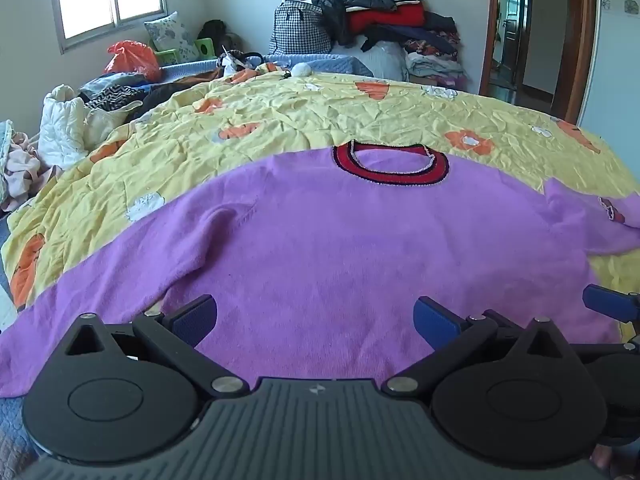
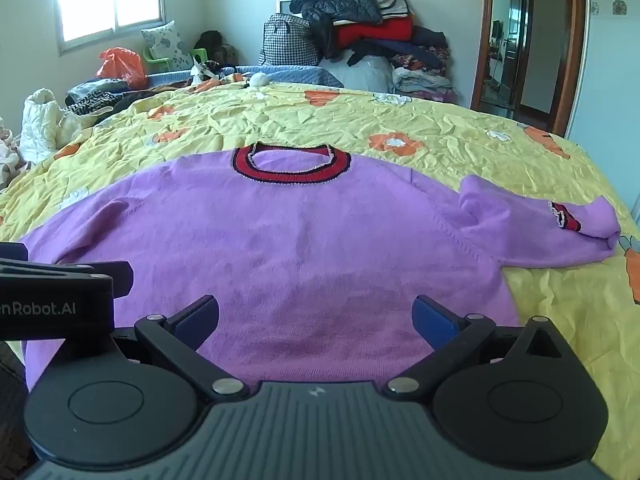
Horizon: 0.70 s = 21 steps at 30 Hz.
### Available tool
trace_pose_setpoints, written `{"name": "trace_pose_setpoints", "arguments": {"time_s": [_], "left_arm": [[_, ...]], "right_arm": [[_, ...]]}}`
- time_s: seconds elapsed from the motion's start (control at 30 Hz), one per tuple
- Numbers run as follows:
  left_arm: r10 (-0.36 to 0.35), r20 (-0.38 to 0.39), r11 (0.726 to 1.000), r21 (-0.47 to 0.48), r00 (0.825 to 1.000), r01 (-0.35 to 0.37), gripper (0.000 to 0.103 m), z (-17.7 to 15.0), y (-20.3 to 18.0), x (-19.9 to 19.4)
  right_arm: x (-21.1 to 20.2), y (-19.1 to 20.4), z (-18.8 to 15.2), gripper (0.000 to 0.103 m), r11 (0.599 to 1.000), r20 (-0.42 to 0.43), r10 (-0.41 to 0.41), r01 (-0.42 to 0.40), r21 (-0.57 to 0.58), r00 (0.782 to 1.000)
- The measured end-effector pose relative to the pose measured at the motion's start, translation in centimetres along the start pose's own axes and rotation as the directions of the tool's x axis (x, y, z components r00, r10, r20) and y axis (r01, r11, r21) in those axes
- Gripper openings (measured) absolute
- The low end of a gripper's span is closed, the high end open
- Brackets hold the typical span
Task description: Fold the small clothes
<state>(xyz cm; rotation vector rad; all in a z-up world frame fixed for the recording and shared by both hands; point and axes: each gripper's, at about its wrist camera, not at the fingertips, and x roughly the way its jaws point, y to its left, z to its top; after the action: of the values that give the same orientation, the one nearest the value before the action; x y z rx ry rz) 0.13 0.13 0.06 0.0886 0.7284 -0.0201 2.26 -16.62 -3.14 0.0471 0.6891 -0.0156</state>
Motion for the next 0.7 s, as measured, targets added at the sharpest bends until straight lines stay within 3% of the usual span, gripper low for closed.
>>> {"name": "trace_pose_setpoints", "arguments": {"time_s": [0.2, 0.33, 0.47, 0.57, 0.63, 0.7], "left_arm": [[0.018, -0.005, 1.0, -0.004, 1.0, -0.018, 0.103, 0.2, 0.2, 0.2], [0.006, -0.04, 1.0, 0.011, 0.999, -0.005, 0.103, -0.2, -0.3, 1.2], [0.007, -0.063, 1.0, 0.024, 0.998, -0.005, 0.103, -0.1, -0.4, 2.2], [0.012, -0.121, 0.999, -0.034, 0.993, -0.016, 0.103, 0.4, 0.1, 3.2], [0.001, -0.152, 0.995, -0.096, 0.988, -0.015, 0.103, 0.8, 1.0, 3.5], [0.021, -0.115, 0.992, -0.118, 0.993, -0.034, 0.103, 0.7, 1.5, 3.1]], "right_arm": [[0.1, 0.0, 0.2, 0.103, 1.0, 0.001, 0.008, -0.008, -0.017, 1.0], [1.2, 1.3, -0.1, 0.103, 0.997, -0.021, -0.06, 0.059, -0.057, 0.998], [3.0, 1.9, 1.0, 0.103, 0.983, -0.11, -0.151, 0.138, -0.117, 0.982], [3.0, 0.6, 0.9, 0.103, 0.995, -0.07, -0.086, 0.081, -0.065, 0.994], [2.8, -0.9, 0.7, 0.103, 1.0, -0.035, 0.02, -0.02, -0.003, 0.999], [3.0, -2.1, 0.9, 0.103, 0.994, -0.044, 0.093, -0.091, 0.056, 0.995]]}}
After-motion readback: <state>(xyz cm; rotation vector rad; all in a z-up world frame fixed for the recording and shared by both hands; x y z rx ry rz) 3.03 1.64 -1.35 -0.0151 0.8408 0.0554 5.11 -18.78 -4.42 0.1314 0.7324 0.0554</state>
